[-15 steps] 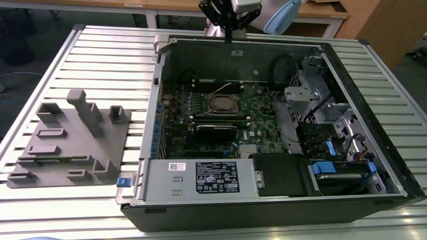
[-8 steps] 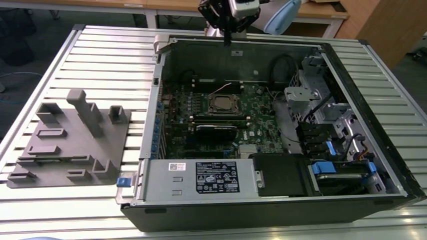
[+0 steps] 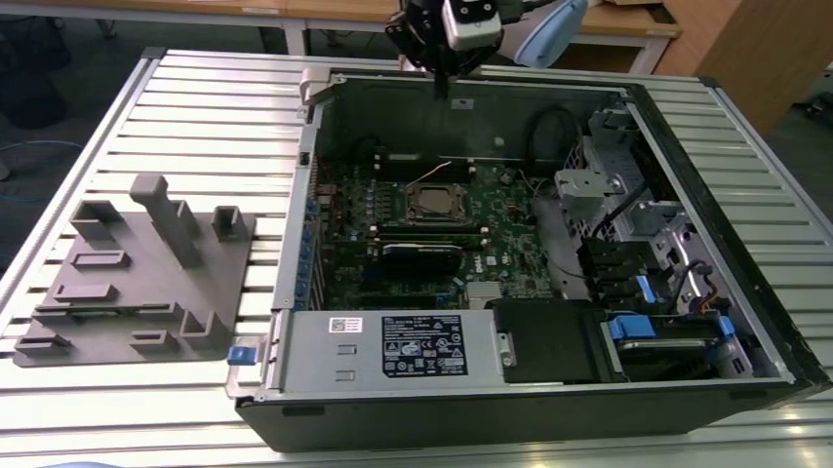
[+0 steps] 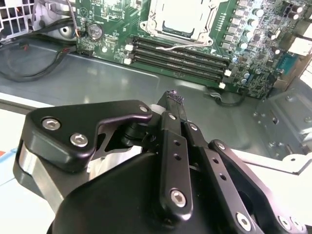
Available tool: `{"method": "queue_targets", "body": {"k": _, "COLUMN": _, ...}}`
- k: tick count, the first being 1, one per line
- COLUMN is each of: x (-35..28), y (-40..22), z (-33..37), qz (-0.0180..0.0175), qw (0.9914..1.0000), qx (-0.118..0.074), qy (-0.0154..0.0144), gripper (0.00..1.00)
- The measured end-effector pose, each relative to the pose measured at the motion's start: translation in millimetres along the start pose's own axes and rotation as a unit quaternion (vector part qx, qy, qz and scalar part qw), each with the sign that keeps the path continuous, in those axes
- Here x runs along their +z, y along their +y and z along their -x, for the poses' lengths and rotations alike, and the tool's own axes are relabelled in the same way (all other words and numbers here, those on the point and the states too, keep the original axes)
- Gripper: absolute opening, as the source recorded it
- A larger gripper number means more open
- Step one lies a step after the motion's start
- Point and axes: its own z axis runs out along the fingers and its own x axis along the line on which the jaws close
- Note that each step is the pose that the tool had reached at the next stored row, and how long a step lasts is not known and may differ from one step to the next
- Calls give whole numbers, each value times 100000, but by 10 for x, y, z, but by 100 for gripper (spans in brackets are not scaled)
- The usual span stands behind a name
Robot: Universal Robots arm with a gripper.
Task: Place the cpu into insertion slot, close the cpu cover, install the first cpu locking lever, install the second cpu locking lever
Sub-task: 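Install the first cpu locking lever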
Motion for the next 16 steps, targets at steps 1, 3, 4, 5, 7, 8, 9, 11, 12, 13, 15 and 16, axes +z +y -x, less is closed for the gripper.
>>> {"method": "queue_targets", "body": {"k": 1, "x": 19, "y": -3, "z": -2, "qz": -5, "qw": 100000, "qx": -2, "qy": 5, "gripper": 11}}
{"method": "queue_targets", "body": {"k": 3, "x": 49, "y": -9, "z": -9, "qz": -3, "qw": 100000, "qx": -2, "qy": 7, "gripper": 11}}
{"method": "queue_targets", "body": {"k": 4, "x": 57, "y": -10, "z": -11, "qz": -2, "qw": 100000, "qx": -1, "qy": 6, "gripper": 11}}
{"method": "queue_targets", "body": {"k": 5, "x": 64, "y": -13, "z": -15, "qz": -3, "qw": 100000, "qx": 2, "qy": 10, "gripper": 11}}
{"method": "queue_targets", "body": {"k": 7, "x": 97, "y": -22, "z": -33, "qz": 1, "qw": 100000, "qx": 1, "qy": 6, "gripper": 11}}
{"method": "queue_targets", "body": {"k": 8, "x": 115, "y": -27, "z": -41, "qz": 0, "qw": 100000, "qx": 0, "qy": 4, "gripper": 11}}
{"method": "queue_targets", "body": {"k": 9, "x": 130, "y": -32, "z": -48, "qz": -3, "qw": 100000, "qx": -4, "qy": 7, "gripper": 11}}
{"method": "queue_targets", "body": {"k": 11, "x": 161, "y": -42, "z": -63, "qz": 0, "qw": 100000, "qx": -1, "qy": 3, "gripper": 11}}
{"method": "queue_targets", "body": {"k": 12, "x": 178, "y": -46, "z": -66, "qz": -4, "qw": 100000, "qx": -1, "qy": 9, "gripper": 11}}
{"method": "queue_targets", "body": {"k": 13, "x": 195, "y": -50, "z": -68, "qz": -10, "qw": 100000, "qx": -3, "qy": 14, "gripper": 11}}
{"method": "queue_targets", "body": {"k": 15, "x": 232, "y": -60, "z": -69, "qz": -13, "qw": 100000, "qx": -1, "qy": 43, "gripper": 11}}
{"method": "queue_targets", "body": {"k": 16, "x": 250, "y": -65, "z": -70, "qz": -18, "qw": 100000, "qx": 5, "qy": 52, "gripper": 11}}
